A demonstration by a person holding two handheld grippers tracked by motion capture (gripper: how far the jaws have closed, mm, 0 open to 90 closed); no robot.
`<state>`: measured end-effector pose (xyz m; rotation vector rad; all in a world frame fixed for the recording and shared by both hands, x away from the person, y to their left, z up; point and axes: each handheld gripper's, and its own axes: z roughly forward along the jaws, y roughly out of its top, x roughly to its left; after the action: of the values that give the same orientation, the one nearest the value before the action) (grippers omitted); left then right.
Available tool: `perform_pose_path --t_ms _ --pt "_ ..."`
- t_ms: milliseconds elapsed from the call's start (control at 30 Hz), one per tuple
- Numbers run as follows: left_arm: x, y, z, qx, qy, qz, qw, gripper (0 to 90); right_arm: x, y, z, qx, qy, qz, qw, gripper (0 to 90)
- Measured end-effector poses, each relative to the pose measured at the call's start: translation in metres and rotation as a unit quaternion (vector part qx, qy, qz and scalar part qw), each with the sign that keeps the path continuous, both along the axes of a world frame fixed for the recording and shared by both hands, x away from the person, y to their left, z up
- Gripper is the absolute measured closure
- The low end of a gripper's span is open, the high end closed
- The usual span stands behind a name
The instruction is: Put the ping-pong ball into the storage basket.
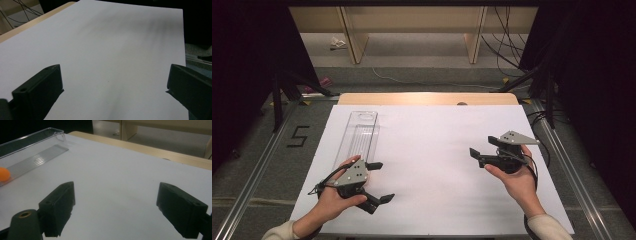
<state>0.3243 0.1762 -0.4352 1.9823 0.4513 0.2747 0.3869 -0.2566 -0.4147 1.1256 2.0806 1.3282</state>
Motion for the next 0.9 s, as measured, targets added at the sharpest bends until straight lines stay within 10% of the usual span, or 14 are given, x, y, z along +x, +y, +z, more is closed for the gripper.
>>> perform_pose_path --t_ms 900 --pt "0.000 0.000 0.000 -0.002 0.000 0.000 1.0000 0.0 -0.023 -0.017 -0.010 -0.002 0.008 -0.012 0.9999 16.3"
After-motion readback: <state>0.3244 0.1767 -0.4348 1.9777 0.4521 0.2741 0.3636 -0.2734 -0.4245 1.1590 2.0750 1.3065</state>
